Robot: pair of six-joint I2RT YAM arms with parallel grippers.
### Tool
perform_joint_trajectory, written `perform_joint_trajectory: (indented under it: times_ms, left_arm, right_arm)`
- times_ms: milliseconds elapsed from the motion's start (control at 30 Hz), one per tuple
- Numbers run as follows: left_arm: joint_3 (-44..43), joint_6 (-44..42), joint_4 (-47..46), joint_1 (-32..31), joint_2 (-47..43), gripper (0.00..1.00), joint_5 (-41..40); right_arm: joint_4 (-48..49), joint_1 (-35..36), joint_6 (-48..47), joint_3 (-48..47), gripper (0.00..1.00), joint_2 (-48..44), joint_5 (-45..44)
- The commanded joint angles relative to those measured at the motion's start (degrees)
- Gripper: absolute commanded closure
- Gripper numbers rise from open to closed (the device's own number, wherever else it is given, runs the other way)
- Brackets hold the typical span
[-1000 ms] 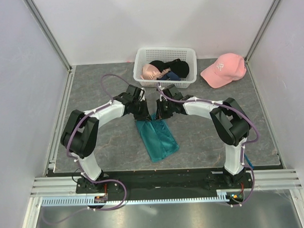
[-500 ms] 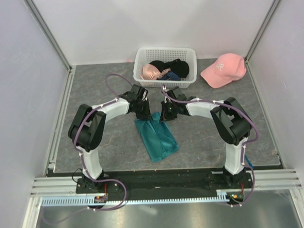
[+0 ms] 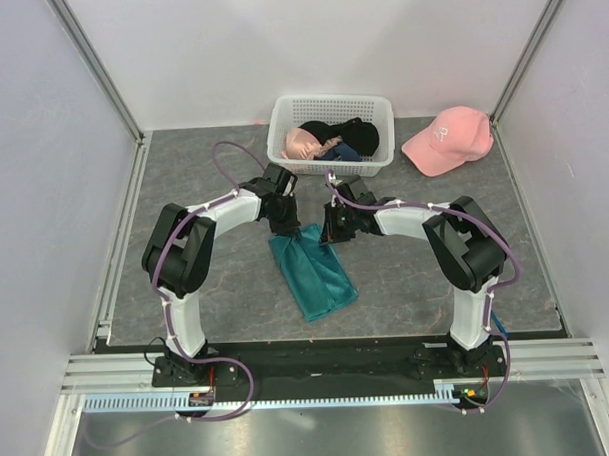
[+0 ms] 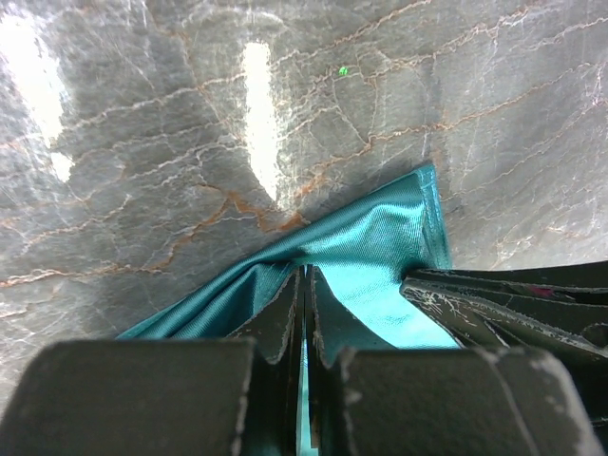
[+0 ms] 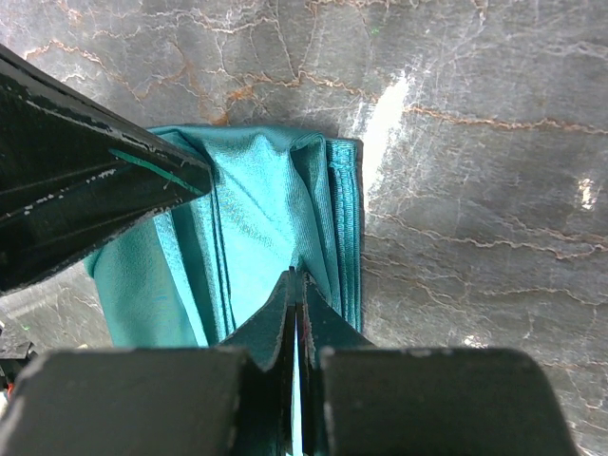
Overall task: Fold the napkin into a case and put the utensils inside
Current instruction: Smooth out the 2/3-rectangle-folded napkin at the center of the board.
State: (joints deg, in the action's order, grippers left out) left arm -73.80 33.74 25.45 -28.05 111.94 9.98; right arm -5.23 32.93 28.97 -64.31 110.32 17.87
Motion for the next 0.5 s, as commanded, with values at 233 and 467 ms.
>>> perform_joint_trajectory:
  times_ms: [233, 467]
  left_arm:
    - [-1.08, -3.42, 0.65, 0.10, -4.35, 0.83, 1.36]
    - [-0.56, -2.36, 0.65, -0.25, -12.18, 0.68, 5.57]
  right_arm:
    - [-1.36, -0.06, -0.58, -0.64, 1.00, -1.25, 0.24]
    - [-5.31, -0.06, -2.77, -2.92, 1.00, -4.14, 0.32]
